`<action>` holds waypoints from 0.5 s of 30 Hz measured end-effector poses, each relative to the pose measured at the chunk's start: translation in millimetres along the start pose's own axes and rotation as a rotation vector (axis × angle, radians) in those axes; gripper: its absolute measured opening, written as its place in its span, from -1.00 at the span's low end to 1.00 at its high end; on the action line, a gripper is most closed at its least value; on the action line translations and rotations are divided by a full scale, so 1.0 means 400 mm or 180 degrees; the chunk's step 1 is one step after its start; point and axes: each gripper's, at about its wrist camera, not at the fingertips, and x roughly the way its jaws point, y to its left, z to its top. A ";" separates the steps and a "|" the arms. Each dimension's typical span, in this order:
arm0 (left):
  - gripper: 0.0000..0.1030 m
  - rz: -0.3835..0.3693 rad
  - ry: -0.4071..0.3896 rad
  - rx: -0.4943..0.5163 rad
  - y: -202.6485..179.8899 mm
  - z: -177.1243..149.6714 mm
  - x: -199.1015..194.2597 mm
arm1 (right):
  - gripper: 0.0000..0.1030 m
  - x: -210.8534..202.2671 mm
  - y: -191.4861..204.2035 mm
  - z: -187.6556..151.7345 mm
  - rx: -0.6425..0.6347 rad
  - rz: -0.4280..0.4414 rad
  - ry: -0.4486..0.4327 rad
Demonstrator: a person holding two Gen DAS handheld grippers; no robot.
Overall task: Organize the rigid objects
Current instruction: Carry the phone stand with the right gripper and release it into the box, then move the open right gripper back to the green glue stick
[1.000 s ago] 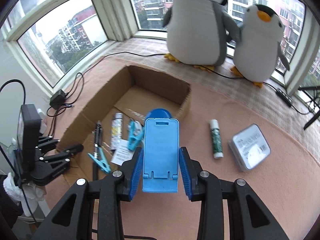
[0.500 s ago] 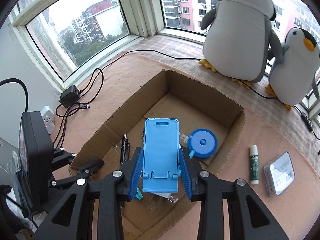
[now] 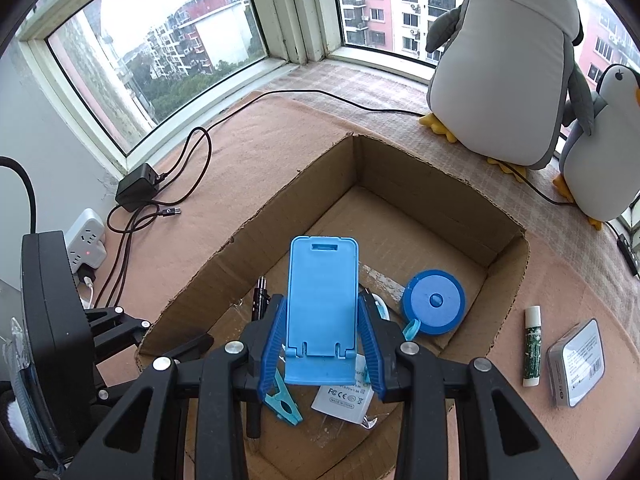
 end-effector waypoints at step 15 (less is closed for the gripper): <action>-0.68 0.0009 -0.0004 0.0006 -0.001 -0.002 0.001 | 0.09 -0.029 -0.042 -0.009 0.0131 -0.0117 -0.0051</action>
